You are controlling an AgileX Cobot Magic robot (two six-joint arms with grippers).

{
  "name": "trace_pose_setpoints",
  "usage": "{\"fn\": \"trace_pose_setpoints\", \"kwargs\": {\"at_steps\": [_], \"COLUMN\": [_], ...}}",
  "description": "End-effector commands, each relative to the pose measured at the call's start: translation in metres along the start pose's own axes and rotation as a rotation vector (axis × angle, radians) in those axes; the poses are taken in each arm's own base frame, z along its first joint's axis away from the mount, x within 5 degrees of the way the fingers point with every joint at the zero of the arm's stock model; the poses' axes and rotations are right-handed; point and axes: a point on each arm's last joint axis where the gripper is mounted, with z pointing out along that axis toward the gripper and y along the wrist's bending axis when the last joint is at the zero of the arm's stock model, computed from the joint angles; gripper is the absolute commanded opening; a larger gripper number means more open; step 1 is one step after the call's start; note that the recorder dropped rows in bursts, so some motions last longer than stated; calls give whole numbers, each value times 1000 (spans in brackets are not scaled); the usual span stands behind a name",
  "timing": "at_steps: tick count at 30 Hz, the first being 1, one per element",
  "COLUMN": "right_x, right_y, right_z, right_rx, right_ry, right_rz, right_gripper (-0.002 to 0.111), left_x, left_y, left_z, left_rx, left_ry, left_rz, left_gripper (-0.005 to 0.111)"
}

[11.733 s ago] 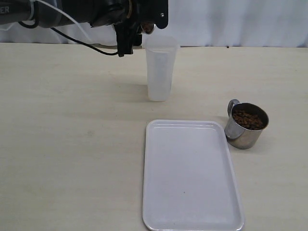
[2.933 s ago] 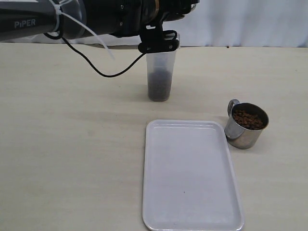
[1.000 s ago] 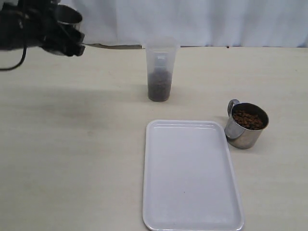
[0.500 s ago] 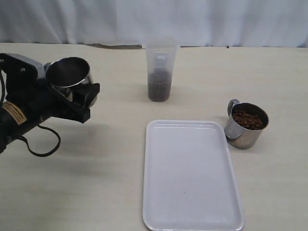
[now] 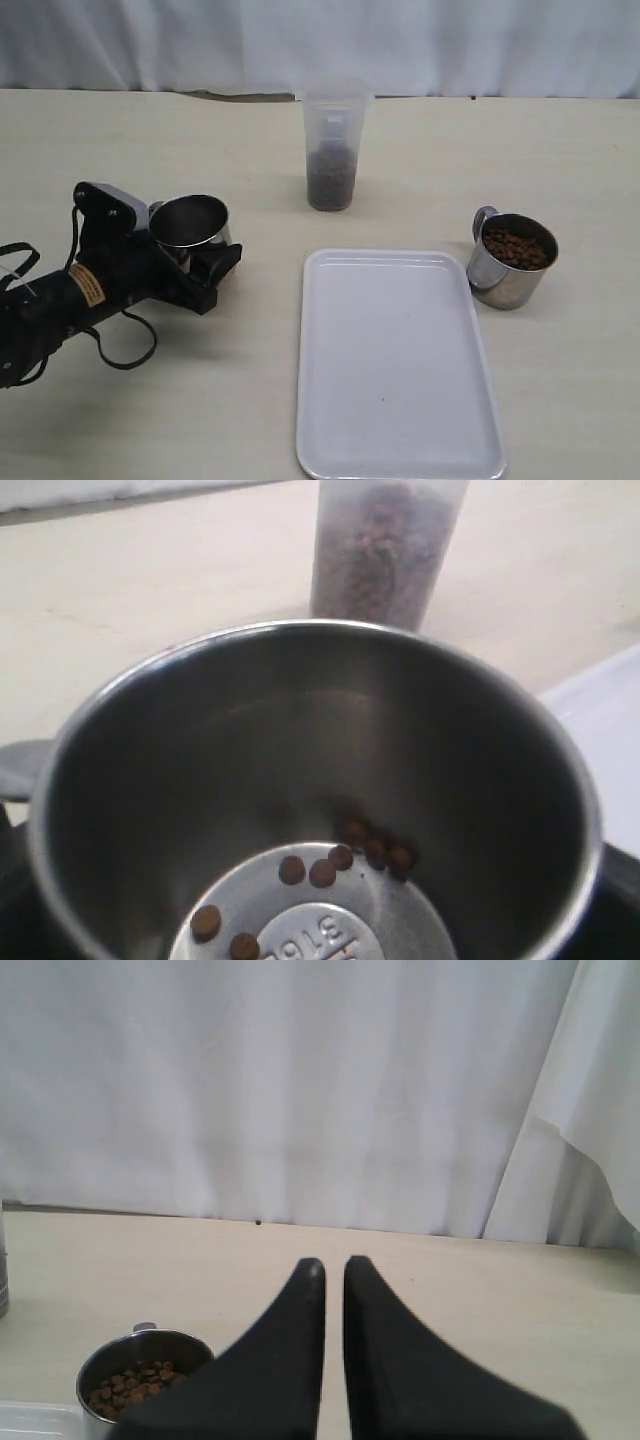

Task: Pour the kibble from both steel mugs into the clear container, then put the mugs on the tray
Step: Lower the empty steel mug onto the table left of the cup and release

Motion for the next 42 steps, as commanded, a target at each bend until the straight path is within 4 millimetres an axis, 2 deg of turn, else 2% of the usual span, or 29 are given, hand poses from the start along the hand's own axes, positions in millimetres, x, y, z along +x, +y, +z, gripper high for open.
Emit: {"fn": "trace_pose_setpoints", "kwargs": {"at_steps": [1, 15, 21, 26, 28, 30, 31, 33, 36, 42], "right_x": [2, 2, 2, 2, 2, 2, 2, 2, 2, 2], "right_y": [0, 0, 0, 0, 0, 0, 0, 0, 0, 0], "right_z": [0, 0, 0, 0, 0, 0, 0, 0, 0, 0], "right_rx": [-3, -3, -3, -3, -3, -3, -3, -3, -3, -3], "right_ry": [5, 5, 5, 5, 5, 5, 5, 5, 5, 5], "right_rz": [-3, -3, -3, -3, -3, -3, -3, -3, -3, -3], "right_gripper": [5, 5, 5, 5, 5, 5, 5, 5, 5, 5], "left_x": [-12, -15, -8, -9, -9, -9, -8, -6, -6, -25], "left_y": [1, 17, 20, 20, 18, 16, 16, 17, 18, 19], "left_z": [13, 41, 52, 53, 53, 53, 53, 53, 51, 42], "left_rx": [37, -4, 1, 6, 33, 54, 53, 41, 35, 4], "left_ry": [-52, 130, 145, 133, 136, 133, 136, 168, 197, 234], "left_rz": [36, 96, 99, 121, 169, 184, 177, 173, 183, 211], "left_gripper": [0, 0, 0, 0, 16, 44, 62, 84, 95, 94]}}
